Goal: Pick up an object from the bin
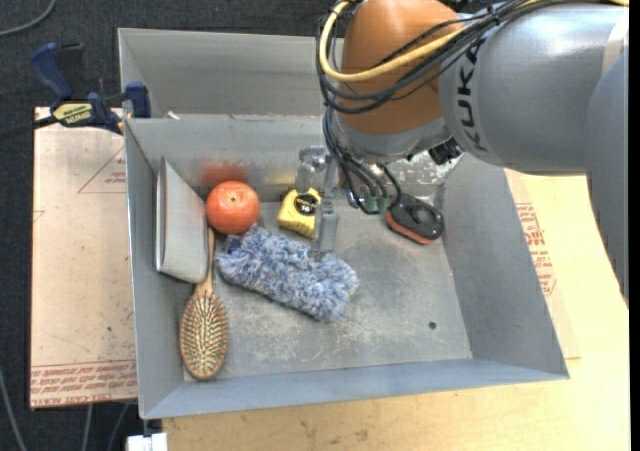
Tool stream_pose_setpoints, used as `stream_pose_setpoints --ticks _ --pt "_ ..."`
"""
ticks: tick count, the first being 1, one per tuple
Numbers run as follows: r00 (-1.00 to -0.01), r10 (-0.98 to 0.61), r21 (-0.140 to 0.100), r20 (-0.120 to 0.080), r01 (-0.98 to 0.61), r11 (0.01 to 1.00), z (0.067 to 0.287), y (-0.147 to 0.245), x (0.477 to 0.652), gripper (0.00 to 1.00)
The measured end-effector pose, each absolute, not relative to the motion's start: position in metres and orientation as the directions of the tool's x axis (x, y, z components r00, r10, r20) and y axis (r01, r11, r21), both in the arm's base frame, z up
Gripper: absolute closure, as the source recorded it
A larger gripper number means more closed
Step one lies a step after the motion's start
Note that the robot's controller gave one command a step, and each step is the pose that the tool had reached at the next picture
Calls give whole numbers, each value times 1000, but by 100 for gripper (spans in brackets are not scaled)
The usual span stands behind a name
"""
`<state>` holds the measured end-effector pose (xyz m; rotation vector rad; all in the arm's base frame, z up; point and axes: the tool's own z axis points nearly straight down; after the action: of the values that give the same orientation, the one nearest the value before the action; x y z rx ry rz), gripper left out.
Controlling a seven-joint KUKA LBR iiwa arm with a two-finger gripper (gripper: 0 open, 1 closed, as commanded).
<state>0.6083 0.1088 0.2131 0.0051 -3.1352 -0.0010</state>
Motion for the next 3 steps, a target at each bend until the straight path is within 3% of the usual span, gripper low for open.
stream_pose_setpoints --ticks 1,2,3 --pt "-1000 -1 1 -1 -2 1000 218 108 610 0" --pt "-1000 -28 2 -11 -28 1000 188 110 609 0" --pt "-995 -96 2 0 -96 995 127 111 599 0"
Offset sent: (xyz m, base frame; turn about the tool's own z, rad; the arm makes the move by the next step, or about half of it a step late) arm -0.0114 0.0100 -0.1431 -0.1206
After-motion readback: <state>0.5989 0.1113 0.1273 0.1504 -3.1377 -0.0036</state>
